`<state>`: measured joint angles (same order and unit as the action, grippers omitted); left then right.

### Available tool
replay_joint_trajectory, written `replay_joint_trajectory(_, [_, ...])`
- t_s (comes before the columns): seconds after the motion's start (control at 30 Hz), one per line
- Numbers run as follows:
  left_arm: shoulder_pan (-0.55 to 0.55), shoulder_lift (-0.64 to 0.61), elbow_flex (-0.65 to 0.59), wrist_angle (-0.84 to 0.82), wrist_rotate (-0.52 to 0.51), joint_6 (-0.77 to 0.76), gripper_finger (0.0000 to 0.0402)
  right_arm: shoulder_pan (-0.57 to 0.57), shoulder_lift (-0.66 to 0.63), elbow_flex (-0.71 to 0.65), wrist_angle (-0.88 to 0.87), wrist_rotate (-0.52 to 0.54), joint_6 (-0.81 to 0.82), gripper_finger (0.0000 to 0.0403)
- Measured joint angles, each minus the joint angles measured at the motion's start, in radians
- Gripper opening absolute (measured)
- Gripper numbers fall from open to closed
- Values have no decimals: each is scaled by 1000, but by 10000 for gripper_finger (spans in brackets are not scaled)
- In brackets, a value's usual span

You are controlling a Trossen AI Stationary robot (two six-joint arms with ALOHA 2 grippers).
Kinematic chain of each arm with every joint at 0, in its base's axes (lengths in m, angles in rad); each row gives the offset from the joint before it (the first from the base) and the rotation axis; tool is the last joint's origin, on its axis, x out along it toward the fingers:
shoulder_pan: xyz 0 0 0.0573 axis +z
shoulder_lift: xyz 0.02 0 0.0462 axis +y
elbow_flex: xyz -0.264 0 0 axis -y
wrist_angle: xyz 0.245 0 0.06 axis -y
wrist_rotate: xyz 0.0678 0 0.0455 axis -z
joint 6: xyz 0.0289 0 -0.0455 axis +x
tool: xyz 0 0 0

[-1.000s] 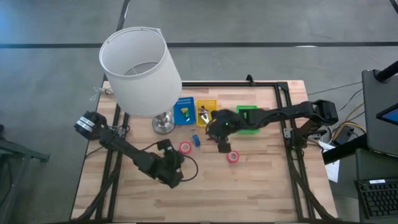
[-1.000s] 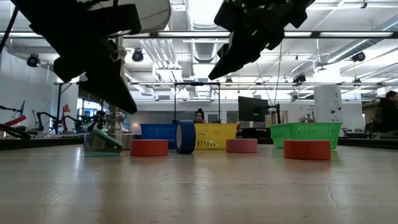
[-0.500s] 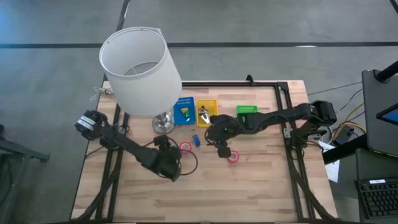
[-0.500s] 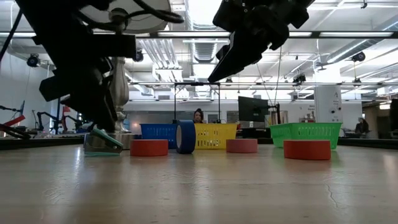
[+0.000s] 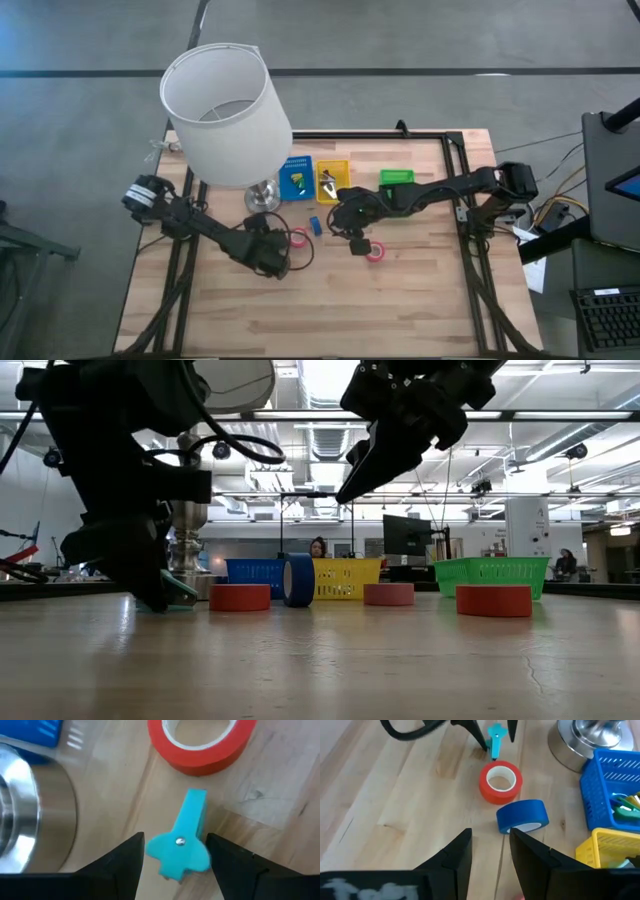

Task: Pick and place Stapler, Stapler remover, tape
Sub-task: Put the blue staple remover into the yellow bin

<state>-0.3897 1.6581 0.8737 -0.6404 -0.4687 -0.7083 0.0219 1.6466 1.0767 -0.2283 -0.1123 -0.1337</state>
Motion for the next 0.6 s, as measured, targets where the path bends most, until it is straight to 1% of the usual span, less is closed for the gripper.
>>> replay_joint_trajectory(0.07, [0,0,-9,21,7,5,213,0,0,0,0,0,0,131])
replay_joint_trajectory(0.17, [0,0,-10,31,16,8,184,0,0,0,0,0,0,134])
replay_joint_trajectory(0.37, [0,0,-2,55,32,7,91,0,0,0,0,0,1,128])
replay_joint_trajectory(0.47, [0,-1,6,78,21,1,47,0,0,0,4,0,3,123])
replay_joint_trajectory(0.53, [-1,0,12,104,14,5,28,1,6,0,16,0,9,121])
replay_joint_trajectory(0.6, [-1,1,25,133,7,14,22,2,19,0,42,0,31,119])
